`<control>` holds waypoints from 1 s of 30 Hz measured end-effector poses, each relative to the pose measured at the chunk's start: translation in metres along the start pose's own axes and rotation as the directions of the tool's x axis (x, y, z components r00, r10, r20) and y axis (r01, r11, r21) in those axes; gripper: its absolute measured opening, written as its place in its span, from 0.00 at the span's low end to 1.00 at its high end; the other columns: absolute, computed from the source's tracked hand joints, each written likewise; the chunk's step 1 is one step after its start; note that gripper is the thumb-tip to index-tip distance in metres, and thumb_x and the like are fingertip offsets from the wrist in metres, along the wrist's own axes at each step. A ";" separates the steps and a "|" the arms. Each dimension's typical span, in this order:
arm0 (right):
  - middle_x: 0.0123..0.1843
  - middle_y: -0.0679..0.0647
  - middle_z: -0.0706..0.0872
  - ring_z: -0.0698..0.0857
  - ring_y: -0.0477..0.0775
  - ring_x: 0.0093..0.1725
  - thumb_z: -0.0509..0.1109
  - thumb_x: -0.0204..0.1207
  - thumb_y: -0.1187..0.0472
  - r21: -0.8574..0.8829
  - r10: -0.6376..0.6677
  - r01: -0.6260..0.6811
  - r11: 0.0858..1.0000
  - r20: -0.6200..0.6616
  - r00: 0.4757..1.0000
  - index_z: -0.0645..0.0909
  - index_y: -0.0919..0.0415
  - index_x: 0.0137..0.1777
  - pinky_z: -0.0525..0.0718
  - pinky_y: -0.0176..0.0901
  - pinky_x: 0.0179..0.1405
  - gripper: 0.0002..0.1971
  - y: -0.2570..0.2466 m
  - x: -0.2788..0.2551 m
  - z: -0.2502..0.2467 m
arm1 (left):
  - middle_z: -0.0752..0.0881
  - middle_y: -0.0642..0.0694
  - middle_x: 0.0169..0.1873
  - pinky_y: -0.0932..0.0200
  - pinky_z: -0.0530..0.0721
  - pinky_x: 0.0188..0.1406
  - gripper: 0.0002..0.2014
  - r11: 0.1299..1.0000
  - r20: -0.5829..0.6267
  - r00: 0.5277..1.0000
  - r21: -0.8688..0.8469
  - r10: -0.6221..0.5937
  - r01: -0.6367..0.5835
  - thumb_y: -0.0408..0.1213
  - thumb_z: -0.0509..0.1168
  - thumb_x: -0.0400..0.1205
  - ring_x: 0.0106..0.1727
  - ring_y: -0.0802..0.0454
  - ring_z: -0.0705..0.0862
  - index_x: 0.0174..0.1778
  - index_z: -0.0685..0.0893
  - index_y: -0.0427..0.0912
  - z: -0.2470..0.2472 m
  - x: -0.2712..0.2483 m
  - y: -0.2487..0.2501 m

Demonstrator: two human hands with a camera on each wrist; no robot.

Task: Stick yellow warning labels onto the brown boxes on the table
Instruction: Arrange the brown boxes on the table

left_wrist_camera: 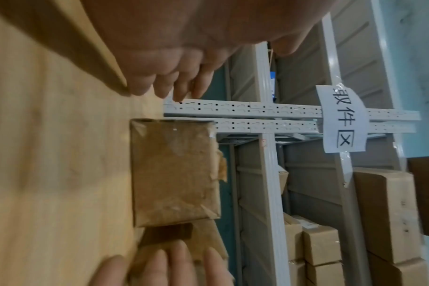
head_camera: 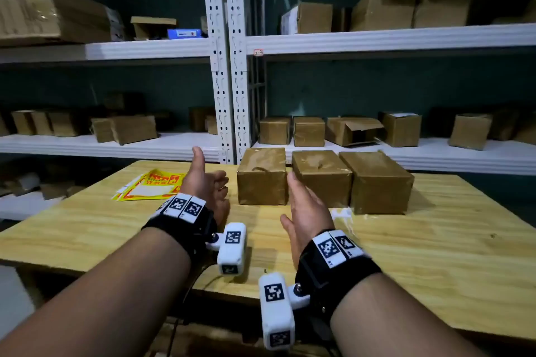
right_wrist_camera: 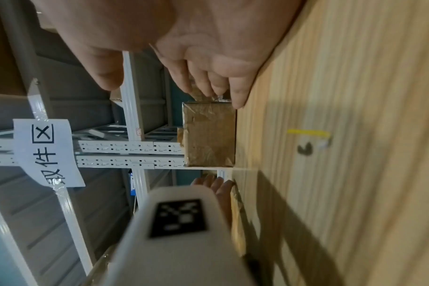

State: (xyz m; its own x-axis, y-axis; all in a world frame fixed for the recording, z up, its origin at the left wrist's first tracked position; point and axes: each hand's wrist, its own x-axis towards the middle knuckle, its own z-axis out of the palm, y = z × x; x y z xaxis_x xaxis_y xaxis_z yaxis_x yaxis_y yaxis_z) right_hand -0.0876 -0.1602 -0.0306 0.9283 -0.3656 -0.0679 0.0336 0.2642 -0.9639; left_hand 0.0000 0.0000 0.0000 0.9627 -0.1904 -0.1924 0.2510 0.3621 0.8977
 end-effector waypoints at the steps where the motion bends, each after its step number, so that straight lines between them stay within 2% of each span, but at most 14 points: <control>1: 0.62 0.39 0.84 0.79 0.47 0.60 0.73 0.61 0.24 0.023 -0.004 0.004 1.000 0.000 1.000 0.81 0.44 0.72 0.74 0.63 0.79 0.40 -0.001 -0.001 -0.002 | 0.60 0.39 0.91 0.41 0.52 0.90 0.59 0.999 0.013 1.000 -0.041 -0.002 0.003 0.82 0.45 0.76 0.92 0.43 0.54 0.89 0.61 0.35 0.000 0.000 -0.004; 3: 0.72 0.40 0.80 0.76 0.47 0.64 0.72 0.74 0.33 0.087 0.028 -0.031 0.996 0.026 0.999 0.78 0.45 0.75 0.74 0.60 0.80 0.32 -0.004 0.002 -0.004 | 0.59 0.39 0.91 0.43 0.51 0.91 0.58 0.995 0.044 0.999 -0.099 -0.006 0.010 0.81 0.44 0.77 0.92 0.42 0.54 0.89 0.59 0.35 -0.007 0.005 -0.006; 5: 0.82 0.45 0.75 0.75 0.48 0.72 0.72 0.75 0.34 0.178 0.083 -0.093 0.980 0.061 0.995 0.72 0.49 0.81 0.71 0.57 0.81 0.37 -0.006 0.002 -0.006 | 0.61 0.40 0.90 0.41 0.50 0.91 0.58 0.991 0.077 0.997 -0.131 -0.011 0.021 0.81 0.42 0.77 0.92 0.42 0.54 0.89 0.59 0.35 -0.011 0.006 -0.008; 7: 0.87 0.49 0.70 0.71 0.55 0.82 0.71 0.72 0.29 0.178 0.099 -0.111 0.978 0.073 0.992 0.69 0.48 0.84 0.68 0.57 0.83 0.43 -0.007 0.000 -0.004 | 0.64 0.41 0.89 0.39 0.49 0.90 0.58 0.992 0.110 0.994 -0.121 -0.015 0.028 0.82 0.41 0.76 0.91 0.43 0.57 0.89 0.61 0.36 -0.012 0.005 -0.009; 9: 0.88 0.50 0.67 0.68 0.57 0.86 0.69 0.69 0.25 0.162 0.093 -0.109 0.981 0.100 0.991 0.68 0.46 0.84 0.65 0.57 0.84 0.46 -0.008 -0.004 0.000 | 0.68 0.41 0.88 0.38 0.50 0.90 0.59 0.995 0.137 0.991 -0.097 -0.012 0.026 0.83 0.40 0.74 0.90 0.42 0.61 0.89 0.63 0.37 -0.011 -0.001 -0.009; 13: 0.86 0.49 0.72 0.73 0.55 0.80 0.69 0.48 0.15 0.088 0.042 -0.049 0.995 0.076 0.996 0.72 0.46 0.82 0.67 0.61 0.81 0.60 -0.012 -0.014 0.004 | 0.75 0.38 0.83 0.37 0.53 0.89 0.57 0.999 0.141 0.990 -0.047 0.020 -0.014 0.84 0.43 0.74 0.88 0.41 0.66 0.86 0.70 0.41 -0.009 -0.009 -0.011; 14: 0.84 0.49 0.74 0.76 0.54 0.76 0.69 0.47 0.15 0.085 0.027 -0.032 0.996 0.059 0.998 0.73 0.45 0.81 0.68 0.64 0.80 0.60 -0.012 -0.016 0.004 | 0.76 0.38 0.82 0.36 0.53 0.89 0.57 0.999 0.136 0.990 -0.041 0.026 -0.021 0.84 0.43 0.73 0.88 0.41 0.66 0.85 0.72 0.41 -0.010 -0.011 -0.011; 15: 0.83 0.48 0.75 0.77 0.53 0.73 0.69 0.51 0.16 0.087 0.004 -0.008 0.996 0.044 0.999 0.74 0.45 0.80 0.69 0.65 0.80 0.57 -0.012 -0.016 0.003 | 0.77 0.37 0.82 0.36 0.54 0.89 0.57 0.999 0.130 0.991 -0.037 0.031 -0.027 0.84 0.43 0.74 0.88 0.40 0.66 0.84 0.72 0.41 -0.010 -0.012 -0.010; 17: 0.83 0.47 0.75 0.76 0.54 0.75 0.66 0.57 0.15 0.077 -0.038 0.036 0.996 0.023 0.999 0.75 0.43 0.79 0.70 0.66 0.80 0.52 -0.013 -0.017 0.003 | 0.75 0.38 0.83 0.36 0.55 0.89 0.56 0.998 0.116 0.992 -0.046 0.042 -0.037 0.83 0.44 0.74 0.88 0.41 0.65 0.84 0.72 0.40 -0.010 -0.014 -0.011; 20: 0.85 0.44 0.72 0.74 0.55 0.80 0.60 0.39 0.08 0.035 -0.020 0.020 0.999 -0.010 1.000 0.72 0.40 0.80 0.68 0.68 0.81 0.65 -0.008 -0.008 0.001 | 0.74 0.40 0.84 0.35 0.55 0.89 0.56 0.997 0.122 0.991 -0.061 0.053 -0.046 0.82 0.45 0.75 0.89 0.42 0.65 0.84 0.72 0.38 -0.010 -0.015 -0.011; 21: 0.86 0.44 0.72 0.75 0.56 0.80 0.60 0.38 0.07 0.044 -0.009 0.010 0.999 -0.015 1.000 0.70 0.40 0.81 0.68 0.69 0.81 0.67 -0.006 -0.005 0.000 | 0.75 0.40 0.84 0.35 0.55 0.89 0.56 0.997 0.126 0.991 -0.061 0.048 -0.041 0.82 0.45 0.75 0.88 0.41 0.65 0.84 0.72 0.38 -0.009 -0.015 -0.011; 24: 0.83 0.48 0.76 0.80 0.55 0.68 0.63 0.47 0.11 0.045 0.020 -0.018 0.999 -0.030 0.999 0.70 0.43 0.82 0.71 0.68 0.80 0.62 -0.009 -0.010 0.002 | 0.75 0.39 0.84 0.35 0.57 0.88 0.55 0.997 0.125 0.992 -0.072 0.028 -0.019 0.82 0.46 0.76 0.88 0.39 0.66 0.83 0.73 0.37 -0.010 -0.014 -0.013; 28: 0.83 0.55 0.76 0.75 0.63 0.79 0.60 0.64 0.17 -0.069 -0.001 -0.001 0.998 -0.033 0.999 0.74 0.50 0.81 0.69 0.65 0.81 0.51 -0.033 -0.025 0.014 | 0.74 0.39 0.84 0.35 0.59 0.88 0.56 0.995 0.134 0.991 -0.097 0.027 -0.014 0.81 0.47 0.76 0.88 0.39 0.66 0.84 0.71 0.35 -0.013 -0.010 -0.013; 30: 0.82 0.56 0.76 0.75 0.64 0.80 0.58 0.71 0.20 -0.100 -0.004 -0.002 0.995 -0.055 0.998 0.74 0.56 0.81 0.69 0.62 0.81 0.48 -0.042 -0.021 0.018 | 0.74 0.40 0.84 0.35 0.58 0.88 0.55 0.995 0.139 0.990 -0.095 0.026 -0.013 0.81 0.46 0.77 0.88 0.39 0.66 0.84 0.72 0.36 -0.013 -0.009 -0.014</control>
State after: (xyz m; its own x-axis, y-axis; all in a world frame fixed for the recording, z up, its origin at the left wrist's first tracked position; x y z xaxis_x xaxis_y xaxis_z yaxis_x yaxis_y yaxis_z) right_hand -0.1023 -0.1476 0.0155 0.9064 -0.4152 -0.0781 -0.0049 0.1745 -0.9846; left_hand -0.0109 0.0084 -0.0159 0.9456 -0.3055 -0.1121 0.2471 0.4497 0.8583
